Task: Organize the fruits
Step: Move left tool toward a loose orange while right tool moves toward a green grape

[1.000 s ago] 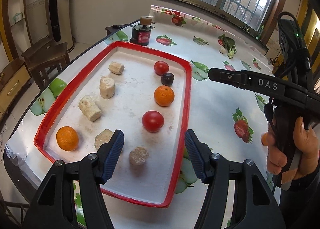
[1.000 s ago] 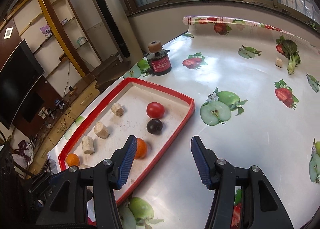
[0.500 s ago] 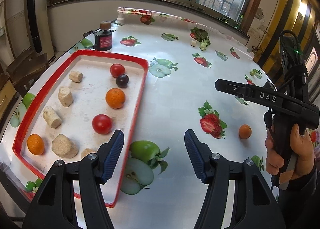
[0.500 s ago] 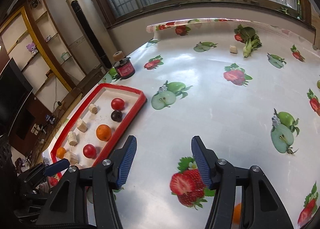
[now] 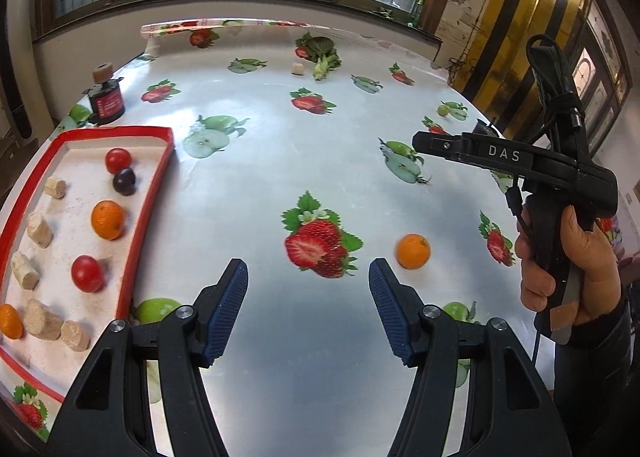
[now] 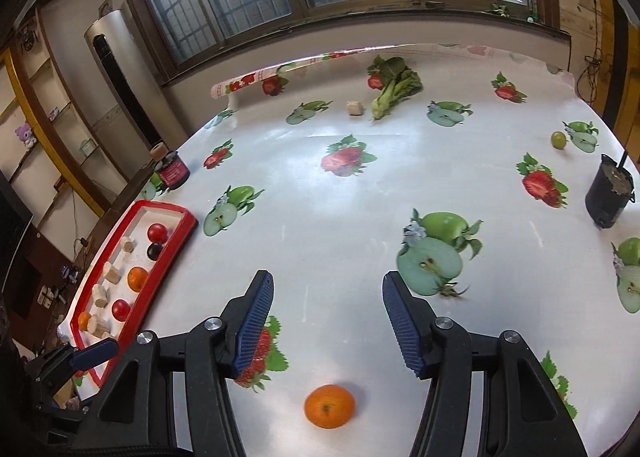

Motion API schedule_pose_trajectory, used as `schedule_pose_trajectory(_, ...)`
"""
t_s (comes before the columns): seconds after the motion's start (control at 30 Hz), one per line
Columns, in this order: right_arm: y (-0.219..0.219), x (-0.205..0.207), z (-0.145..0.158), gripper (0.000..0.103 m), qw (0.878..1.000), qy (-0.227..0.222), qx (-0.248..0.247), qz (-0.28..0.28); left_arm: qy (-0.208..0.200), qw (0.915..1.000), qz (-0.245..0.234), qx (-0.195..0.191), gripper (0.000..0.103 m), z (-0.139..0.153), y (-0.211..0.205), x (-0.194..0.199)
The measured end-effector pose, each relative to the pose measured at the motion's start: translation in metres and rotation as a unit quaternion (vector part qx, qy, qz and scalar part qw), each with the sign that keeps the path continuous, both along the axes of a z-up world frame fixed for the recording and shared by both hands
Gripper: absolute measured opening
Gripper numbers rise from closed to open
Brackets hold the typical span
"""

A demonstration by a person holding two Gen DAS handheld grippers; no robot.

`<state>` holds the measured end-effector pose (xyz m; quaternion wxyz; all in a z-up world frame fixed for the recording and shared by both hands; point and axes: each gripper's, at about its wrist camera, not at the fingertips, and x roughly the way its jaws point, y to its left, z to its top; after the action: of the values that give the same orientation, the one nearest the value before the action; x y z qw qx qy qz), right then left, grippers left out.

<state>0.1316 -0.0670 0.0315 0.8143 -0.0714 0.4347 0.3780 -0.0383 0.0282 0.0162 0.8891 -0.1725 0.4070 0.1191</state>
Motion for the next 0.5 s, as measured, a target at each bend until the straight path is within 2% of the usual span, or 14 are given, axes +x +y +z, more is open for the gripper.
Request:
schedule_pose_trajectory(0.27,-0.037,0.020,-0.001,0.059,0.999,-0.003,-0.005,-0.033,0.000,0.9975,-0.070,0.002,0.062,-0.001,-0.048,0.041)
schedule_pose_trajectory(0.5,-0.063,0.035,-0.002,0.059,0.998,-0.004,-0.001,-0.056,0.026,0.9933,-0.112,0.015,0.062,-0.021,-0.080,0.071)
